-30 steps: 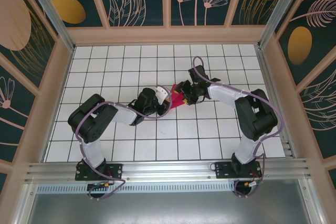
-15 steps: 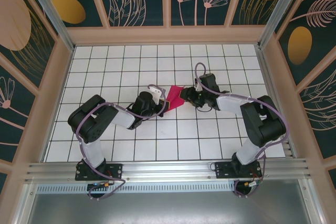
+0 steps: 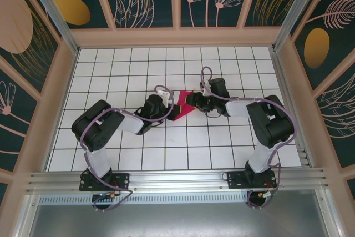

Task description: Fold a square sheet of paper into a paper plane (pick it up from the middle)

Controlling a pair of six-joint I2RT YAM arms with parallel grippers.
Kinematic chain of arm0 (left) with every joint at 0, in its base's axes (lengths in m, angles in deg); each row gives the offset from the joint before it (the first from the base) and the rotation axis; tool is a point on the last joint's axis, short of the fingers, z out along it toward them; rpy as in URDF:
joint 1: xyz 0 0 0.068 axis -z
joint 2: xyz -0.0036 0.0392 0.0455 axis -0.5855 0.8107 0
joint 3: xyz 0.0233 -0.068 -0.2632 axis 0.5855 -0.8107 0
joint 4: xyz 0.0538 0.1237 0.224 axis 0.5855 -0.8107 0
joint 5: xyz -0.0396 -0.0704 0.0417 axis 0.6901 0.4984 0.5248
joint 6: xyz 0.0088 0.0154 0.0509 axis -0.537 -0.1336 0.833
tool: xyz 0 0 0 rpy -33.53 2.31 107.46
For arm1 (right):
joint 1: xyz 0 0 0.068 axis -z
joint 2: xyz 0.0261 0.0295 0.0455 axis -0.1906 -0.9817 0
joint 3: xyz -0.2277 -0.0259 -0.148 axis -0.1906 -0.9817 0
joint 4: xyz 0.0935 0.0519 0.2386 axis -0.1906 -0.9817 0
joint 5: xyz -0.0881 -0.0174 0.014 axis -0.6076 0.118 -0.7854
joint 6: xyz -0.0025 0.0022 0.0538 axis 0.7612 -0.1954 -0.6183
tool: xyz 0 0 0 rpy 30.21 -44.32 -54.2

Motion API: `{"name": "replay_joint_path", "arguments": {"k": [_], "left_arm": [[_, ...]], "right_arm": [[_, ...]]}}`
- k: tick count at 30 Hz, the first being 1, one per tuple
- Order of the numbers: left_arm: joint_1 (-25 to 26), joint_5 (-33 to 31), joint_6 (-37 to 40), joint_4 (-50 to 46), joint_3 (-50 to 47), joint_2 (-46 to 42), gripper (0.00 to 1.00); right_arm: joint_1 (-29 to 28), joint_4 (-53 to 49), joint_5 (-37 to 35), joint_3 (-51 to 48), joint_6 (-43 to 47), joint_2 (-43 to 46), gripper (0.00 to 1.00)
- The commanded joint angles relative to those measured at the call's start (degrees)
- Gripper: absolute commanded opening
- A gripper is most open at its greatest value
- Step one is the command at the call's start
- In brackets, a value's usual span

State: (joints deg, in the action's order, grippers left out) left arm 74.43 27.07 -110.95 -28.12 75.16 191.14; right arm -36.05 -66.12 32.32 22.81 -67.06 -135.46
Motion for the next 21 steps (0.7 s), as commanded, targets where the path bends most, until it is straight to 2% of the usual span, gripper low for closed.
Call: {"name": "replay_joint_path", "arguments": {"k": [1, 7, 21], "left_arm": [[-0.81, 2.06, -3.16, -1.14, 1.25, -0.50, 0.00], [-1.57, 4.16, -5.62, -1.09, 1.86, 0.72, 0.00], [-2.27, 5.72, -6.41, -0.74, 1.51, 1.94, 0.02]], "right_arm": [[0.19, 3.23, 1.77, 1.19, 1.04, -2.35, 0.51], [0.23, 6.15, 2.21, 1.94, 0.19, -3.96, 0.51], [0.71, 4.72, 1.47, 3.81, -0.66, -6.80, 0.50]]}}
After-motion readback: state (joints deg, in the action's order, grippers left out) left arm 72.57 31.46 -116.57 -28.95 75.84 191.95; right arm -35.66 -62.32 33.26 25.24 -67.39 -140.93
